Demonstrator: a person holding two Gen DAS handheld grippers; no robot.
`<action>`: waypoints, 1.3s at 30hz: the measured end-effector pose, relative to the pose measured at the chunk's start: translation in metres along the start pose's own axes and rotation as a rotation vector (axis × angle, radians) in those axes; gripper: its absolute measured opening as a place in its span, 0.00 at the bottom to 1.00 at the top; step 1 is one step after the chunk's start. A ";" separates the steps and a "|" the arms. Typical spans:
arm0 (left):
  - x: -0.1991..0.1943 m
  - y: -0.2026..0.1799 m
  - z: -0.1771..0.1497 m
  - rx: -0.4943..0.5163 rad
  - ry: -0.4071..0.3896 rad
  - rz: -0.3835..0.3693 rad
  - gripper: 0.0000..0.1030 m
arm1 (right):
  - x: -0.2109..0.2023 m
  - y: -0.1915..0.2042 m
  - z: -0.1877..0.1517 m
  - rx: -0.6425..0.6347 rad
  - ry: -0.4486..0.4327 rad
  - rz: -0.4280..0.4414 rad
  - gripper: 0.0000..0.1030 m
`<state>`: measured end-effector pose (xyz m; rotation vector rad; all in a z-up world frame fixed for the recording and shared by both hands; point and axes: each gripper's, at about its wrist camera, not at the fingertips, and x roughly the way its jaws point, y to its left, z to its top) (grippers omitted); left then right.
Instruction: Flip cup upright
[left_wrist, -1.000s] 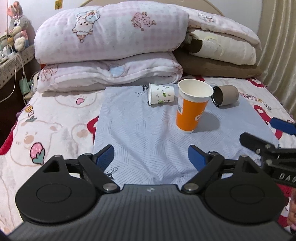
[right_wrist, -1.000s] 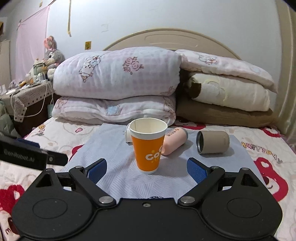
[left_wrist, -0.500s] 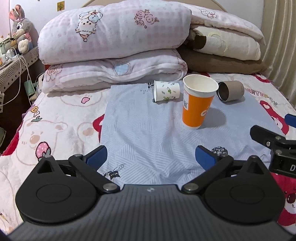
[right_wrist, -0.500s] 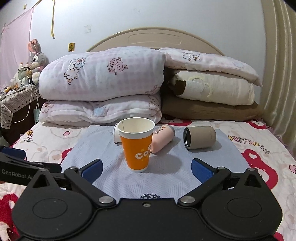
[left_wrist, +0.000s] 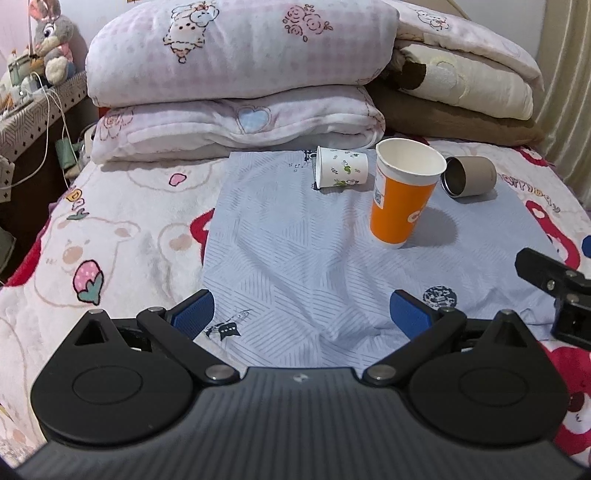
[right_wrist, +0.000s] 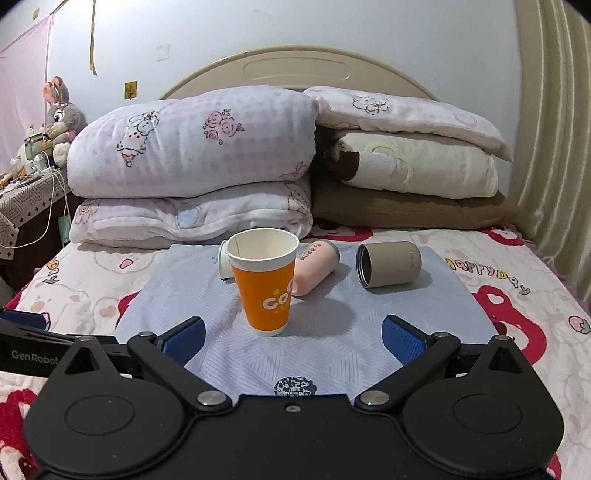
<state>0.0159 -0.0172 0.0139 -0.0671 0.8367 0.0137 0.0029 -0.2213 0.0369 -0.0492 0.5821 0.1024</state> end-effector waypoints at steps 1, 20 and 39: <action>0.000 0.000 0.000 -0.003 0.000 0.001 1.00 | 0.000 0.000 0.000 -0.002 0.001 -0.005 1.00; 0.008 0.000 -0.001 0.008 0.061 0.057 1.00 | -0.004 -0.004 0.002 -0.025 -0.006 -0.064 1.00; 0.007 0.000 -0.003 0.006 0.058 0.062 1.00 | -0.005 -0.005 -0.001 -0.015 -0.022 -0.067 1.00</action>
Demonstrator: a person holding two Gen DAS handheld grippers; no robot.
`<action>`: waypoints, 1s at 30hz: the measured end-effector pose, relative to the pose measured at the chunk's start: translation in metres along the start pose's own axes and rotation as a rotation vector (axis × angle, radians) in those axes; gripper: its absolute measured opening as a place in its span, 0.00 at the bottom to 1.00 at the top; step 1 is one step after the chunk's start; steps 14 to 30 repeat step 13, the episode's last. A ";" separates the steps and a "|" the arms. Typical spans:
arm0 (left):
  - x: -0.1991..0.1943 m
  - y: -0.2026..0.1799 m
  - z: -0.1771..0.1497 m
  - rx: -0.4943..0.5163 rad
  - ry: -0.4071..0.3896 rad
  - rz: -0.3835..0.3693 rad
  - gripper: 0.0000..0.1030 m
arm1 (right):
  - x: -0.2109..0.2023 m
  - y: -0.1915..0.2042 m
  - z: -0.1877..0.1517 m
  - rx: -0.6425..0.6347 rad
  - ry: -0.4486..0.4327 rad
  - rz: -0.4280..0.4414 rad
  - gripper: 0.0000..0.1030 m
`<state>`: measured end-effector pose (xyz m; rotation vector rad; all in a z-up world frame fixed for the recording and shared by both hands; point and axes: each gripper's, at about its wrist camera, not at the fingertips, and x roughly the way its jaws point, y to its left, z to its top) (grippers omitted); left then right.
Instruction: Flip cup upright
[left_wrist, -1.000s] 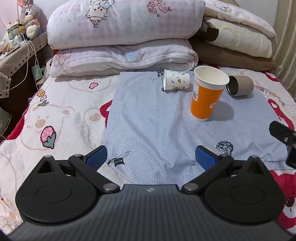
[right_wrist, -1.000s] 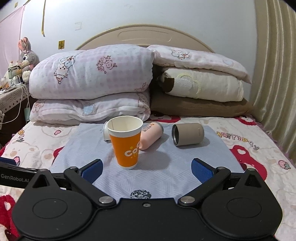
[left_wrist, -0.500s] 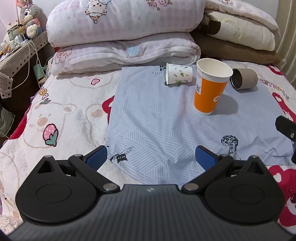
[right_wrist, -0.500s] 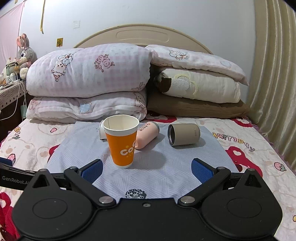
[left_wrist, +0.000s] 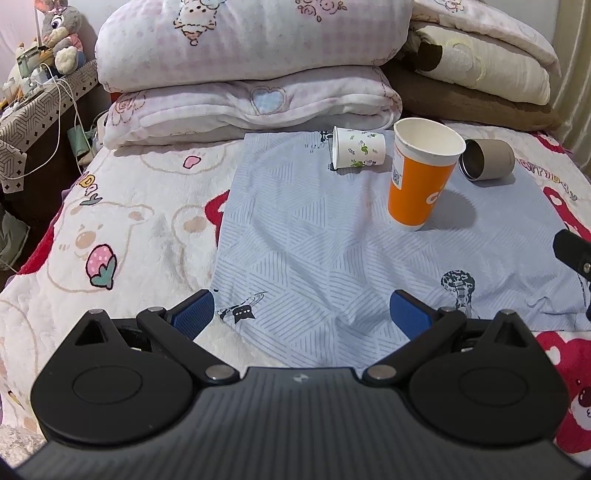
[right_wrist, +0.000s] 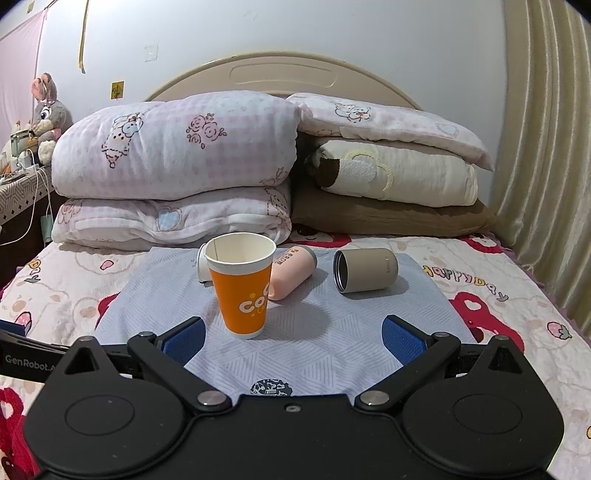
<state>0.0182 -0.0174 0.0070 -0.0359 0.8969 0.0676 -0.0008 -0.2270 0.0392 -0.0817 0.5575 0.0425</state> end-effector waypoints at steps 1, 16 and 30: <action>-0.001 -0.001 0.000 0.002 -0.005 0.002 1.00 | 0.000 0.000 0.000 0.000 0.000 -0.001 1.00; -0.005 0.001 0.000 0.000 -0.029 0.009 1.00 | 0.000 0.000 -0.001 0.001 0.003 -0.003 1.00; -0.005 0.001 0.000 0.000 -0.029 0.009 1.00 | 0.000 0.000 -0.001 0.001 0.003 -0.003 1.00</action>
